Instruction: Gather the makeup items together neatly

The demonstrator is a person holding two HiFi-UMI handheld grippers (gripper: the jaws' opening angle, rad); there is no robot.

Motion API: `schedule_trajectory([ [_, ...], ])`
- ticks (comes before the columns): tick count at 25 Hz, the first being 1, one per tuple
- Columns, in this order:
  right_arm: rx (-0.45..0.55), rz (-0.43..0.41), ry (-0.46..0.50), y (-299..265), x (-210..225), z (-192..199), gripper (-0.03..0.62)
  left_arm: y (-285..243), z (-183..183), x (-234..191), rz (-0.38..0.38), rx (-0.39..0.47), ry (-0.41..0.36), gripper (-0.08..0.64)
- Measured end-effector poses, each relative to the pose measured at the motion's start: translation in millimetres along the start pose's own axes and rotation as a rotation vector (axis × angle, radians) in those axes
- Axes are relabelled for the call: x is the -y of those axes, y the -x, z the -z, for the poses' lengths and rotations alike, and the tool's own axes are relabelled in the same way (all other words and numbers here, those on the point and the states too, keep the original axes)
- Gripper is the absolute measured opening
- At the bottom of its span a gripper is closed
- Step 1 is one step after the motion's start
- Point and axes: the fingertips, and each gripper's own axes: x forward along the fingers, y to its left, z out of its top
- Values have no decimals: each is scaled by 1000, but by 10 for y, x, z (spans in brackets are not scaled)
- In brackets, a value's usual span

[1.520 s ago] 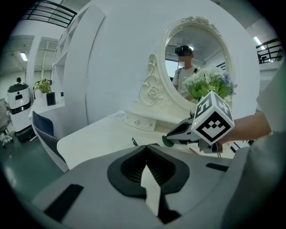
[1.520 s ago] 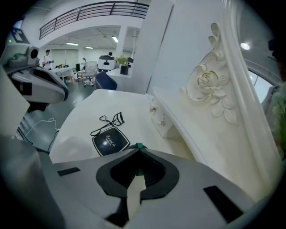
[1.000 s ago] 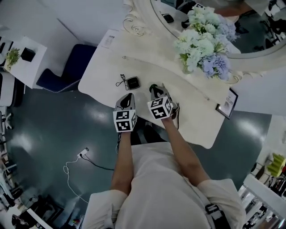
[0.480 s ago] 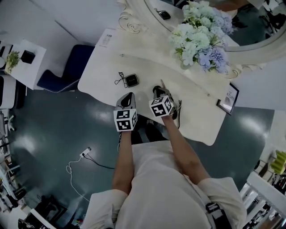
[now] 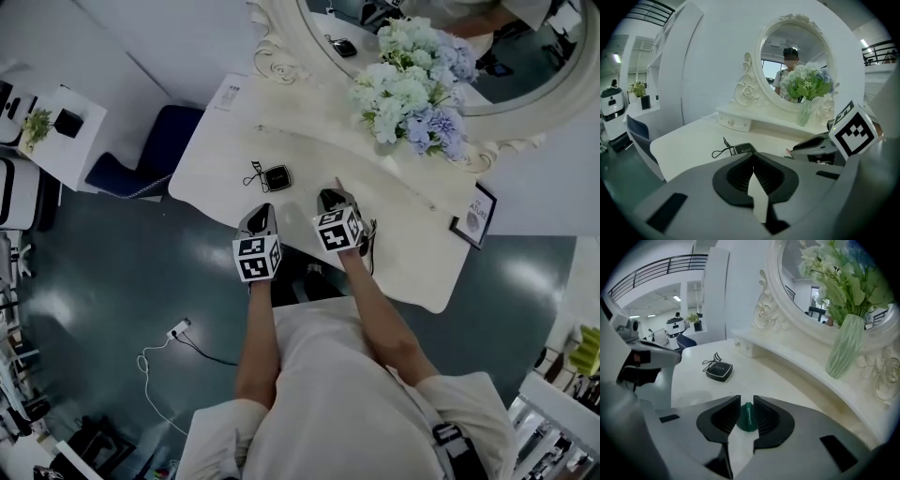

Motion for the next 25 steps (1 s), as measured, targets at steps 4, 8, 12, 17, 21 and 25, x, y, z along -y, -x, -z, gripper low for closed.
schedule_trajectory([
  [4, 61, 6, -64, 145, -61, -186, 132, 57, 6, -63, -14, 0, 1, 15],
  [8, 85, -4, -93, 242, -179, -249, 154, 106, -26, -131, -21, -8, -6, 15],
  [12, 98, 12, -106, 274, -249, -293, 155, 72, -106, -117, 9, -8, -35, 15],
  [17, 105, 70, -154, 349, -264, -329, 155, 0, -189, -94, 87, -17, -80, 15],
  [21, 102, 126, -208, 393, -329, -331, 155, 5, -240, -141, 158, -28, -112, 15],
  [25, 112, 121, -241, 381, -552, -428, 155, 108, -275, -268, 213, -35, -122, 15],
])
